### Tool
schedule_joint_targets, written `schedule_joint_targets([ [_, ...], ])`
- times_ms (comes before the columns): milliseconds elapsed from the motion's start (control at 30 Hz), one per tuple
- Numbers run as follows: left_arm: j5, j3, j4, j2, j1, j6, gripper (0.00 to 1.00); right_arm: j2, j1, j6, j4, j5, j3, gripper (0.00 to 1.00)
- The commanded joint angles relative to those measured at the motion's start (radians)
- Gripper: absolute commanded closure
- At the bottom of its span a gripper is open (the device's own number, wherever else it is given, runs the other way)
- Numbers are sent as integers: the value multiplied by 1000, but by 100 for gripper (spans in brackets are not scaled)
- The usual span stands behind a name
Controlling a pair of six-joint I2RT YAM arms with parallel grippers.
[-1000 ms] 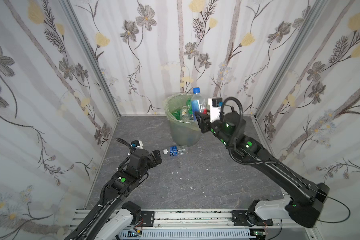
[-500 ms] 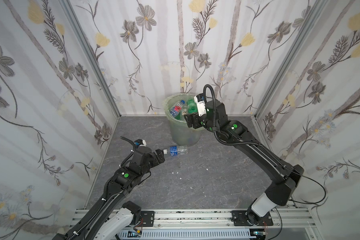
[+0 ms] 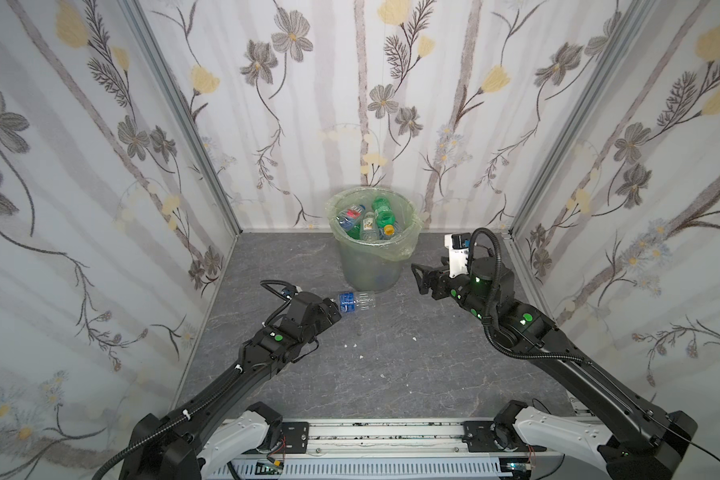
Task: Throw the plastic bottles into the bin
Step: 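Reach the left gripper to the blue-labelled water bottle while the right withdraws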
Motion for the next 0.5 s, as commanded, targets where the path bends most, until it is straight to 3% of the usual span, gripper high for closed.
schedule_joint_targets([
  [0, -73, 28, 99, 94, -15, -167, 0, -59, -9, 37, 48, 11, -75, 6],
  [100, -68, 75, 104, 218, -22, -244, 0, -108, -22, 46, 45, 11, -135, 6],
  [467, -46, 283, 156, 538, -35, -283, 0, -209, -37, 64, 31, 25, -217, 6],
])
